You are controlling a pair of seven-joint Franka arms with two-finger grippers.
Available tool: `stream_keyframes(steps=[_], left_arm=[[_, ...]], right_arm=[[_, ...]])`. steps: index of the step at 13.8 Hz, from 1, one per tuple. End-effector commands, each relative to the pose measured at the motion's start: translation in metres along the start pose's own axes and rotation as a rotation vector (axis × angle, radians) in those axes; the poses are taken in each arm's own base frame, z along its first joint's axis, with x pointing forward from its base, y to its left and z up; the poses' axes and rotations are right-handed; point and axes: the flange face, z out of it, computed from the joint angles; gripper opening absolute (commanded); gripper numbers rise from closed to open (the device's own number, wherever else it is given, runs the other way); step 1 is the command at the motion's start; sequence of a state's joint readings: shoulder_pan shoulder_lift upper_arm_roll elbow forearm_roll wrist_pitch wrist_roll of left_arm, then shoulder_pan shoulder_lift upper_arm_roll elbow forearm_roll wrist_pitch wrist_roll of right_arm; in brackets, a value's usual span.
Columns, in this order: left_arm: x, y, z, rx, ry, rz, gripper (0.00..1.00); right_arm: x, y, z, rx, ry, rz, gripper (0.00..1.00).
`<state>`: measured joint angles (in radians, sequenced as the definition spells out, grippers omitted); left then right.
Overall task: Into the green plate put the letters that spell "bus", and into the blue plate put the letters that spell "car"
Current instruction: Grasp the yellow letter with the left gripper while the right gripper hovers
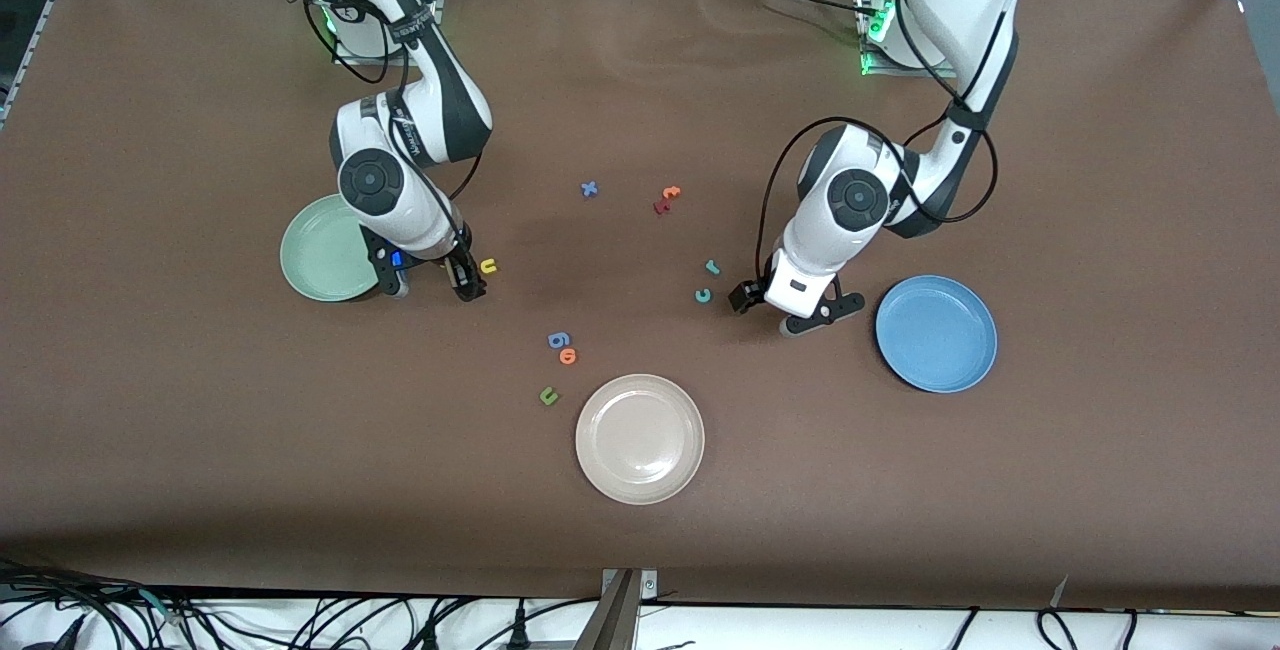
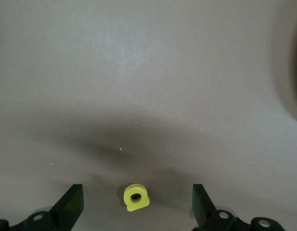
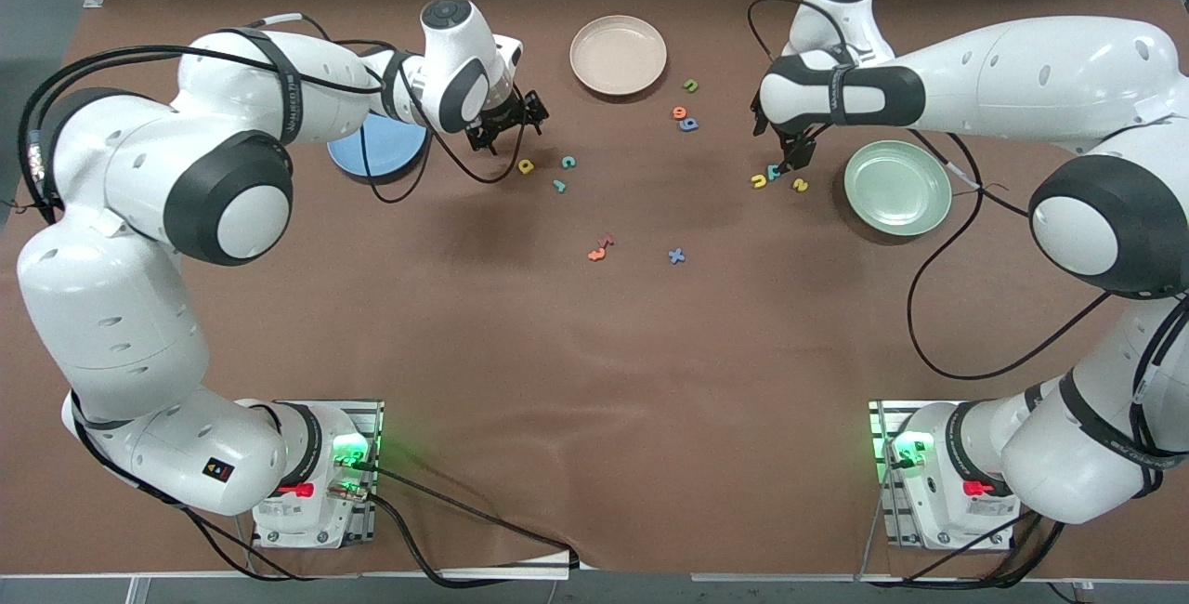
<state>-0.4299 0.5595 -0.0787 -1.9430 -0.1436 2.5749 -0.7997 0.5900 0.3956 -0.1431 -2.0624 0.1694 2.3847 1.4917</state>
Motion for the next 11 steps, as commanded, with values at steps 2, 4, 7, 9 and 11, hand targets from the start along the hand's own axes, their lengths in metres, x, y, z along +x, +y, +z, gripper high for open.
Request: stream_keyframes(steps=[2,4,7,9,11], left_arm=[[-0.006,0.002,0.02,0.016,0.008,-0.016,1.0],[-0.013,0.003,0.031,0.028,-0.002,-0.037,0.99],[-0.017,0.003,0.035,0.042,-0.013,-0.047,0.97],[-0.023,0.004,0.039,0.062,-0.02,-0.04,0.91],[-0.028,0.005,0.043,0.1,-0.011,-0.042,0.88]], right_arm=[[-0.015,0.007,0.021,0.022,-0.006,0.049,0.98],[-0.019,0.013,0.035,0.037,-0.002,0.048,0.98],[-0.017,0.021,0.049,0.072,0.007,0.047,0.98],[-0.016,0.021,0.052,0.067,0.009,0.049,0.93],[-0.015,0.025,0.055,0.061,0.012,0.047,0.92]])
